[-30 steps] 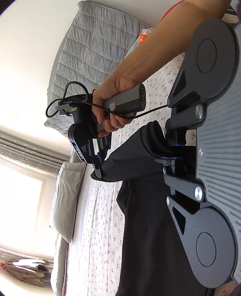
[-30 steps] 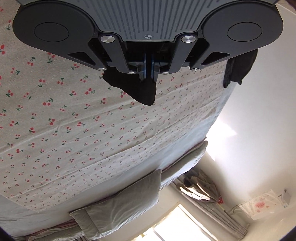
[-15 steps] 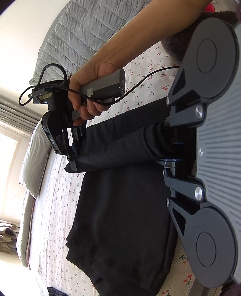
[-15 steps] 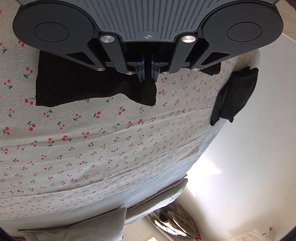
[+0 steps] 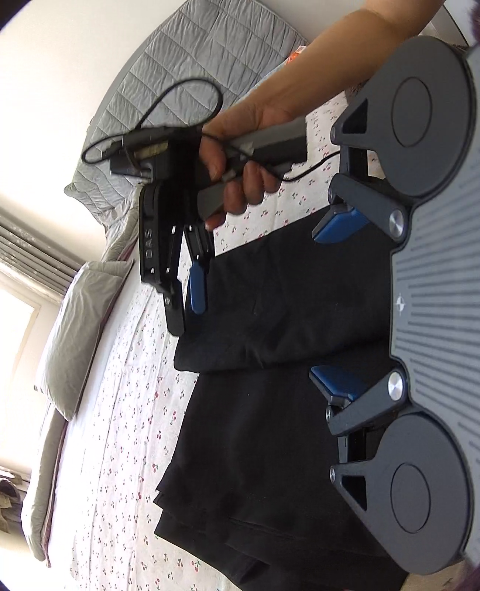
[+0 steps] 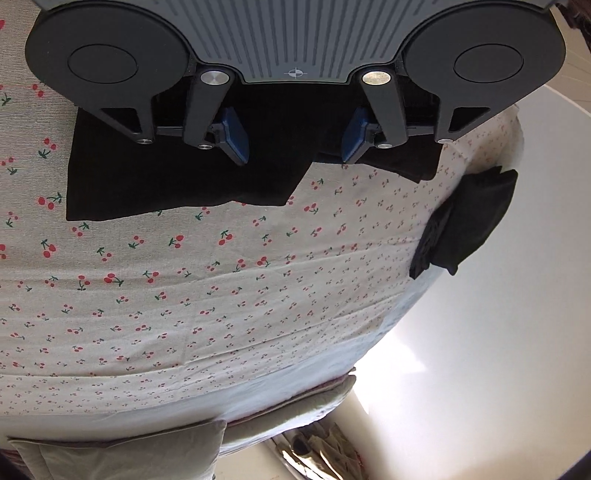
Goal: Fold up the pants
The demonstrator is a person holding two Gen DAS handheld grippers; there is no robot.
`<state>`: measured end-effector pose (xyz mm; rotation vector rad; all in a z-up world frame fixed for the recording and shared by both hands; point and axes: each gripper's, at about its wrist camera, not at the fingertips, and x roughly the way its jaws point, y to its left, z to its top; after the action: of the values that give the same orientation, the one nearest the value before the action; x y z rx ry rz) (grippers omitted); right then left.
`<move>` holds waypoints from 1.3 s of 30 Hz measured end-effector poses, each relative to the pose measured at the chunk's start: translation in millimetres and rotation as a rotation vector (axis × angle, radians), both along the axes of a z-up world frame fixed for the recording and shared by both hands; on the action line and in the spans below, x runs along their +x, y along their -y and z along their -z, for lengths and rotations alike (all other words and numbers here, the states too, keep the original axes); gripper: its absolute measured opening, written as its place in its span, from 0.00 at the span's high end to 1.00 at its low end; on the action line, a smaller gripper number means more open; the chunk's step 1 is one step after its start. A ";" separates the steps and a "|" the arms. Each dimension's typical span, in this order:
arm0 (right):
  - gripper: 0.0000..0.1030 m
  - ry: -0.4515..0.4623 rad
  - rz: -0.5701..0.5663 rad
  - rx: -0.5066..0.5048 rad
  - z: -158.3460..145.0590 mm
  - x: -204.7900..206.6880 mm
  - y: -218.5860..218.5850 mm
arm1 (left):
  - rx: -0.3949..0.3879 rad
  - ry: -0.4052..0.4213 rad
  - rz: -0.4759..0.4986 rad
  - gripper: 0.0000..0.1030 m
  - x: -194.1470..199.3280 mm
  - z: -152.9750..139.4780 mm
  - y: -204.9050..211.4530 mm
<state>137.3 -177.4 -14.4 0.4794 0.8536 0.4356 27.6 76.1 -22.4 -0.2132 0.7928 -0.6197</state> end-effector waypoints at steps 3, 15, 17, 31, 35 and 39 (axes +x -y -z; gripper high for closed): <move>0.38 -0.029 -0.005 -0.018 -1.5 -12.6 3.6 | 0.025 -0.051 -0.029 0.28 28.0 5.3 10.0; 0.32 -0.042 -0.056 -0.099 -2.6 -59.3 19.3 | 0.053 -0.076 -0.114 0.82 68.7 15.5 35.5; 0.32 -0.042 -0.055 -0.109 -2.2 -63.0 21.9 | 0.064 -0.064 -0.129 0.94 67.5 12.2 36.0; 0.32 -0.042 -0.078 -0.108 -4.1 -65.9 14.0 | 0.210 0.052 -0.232 0.95 68.9 -46.5 -12.1; 0.32 -0.052 -0.096 -0.104 -1.8 -63.9 6.6 | 0.220 0.041 -0.289 0.95 69.9 -50.0 -43.0; 0.32 -0.065 -0.108 -0.106 1.8 -62.3 -1.1 | 0.225 0.043 -0.330 0.95 68.9 -50.7 -64.2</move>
<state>75.0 -176.3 -16.2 0.3519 0.9630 0.4732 96.5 140.2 28.3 -0.1197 0.7584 -0.2207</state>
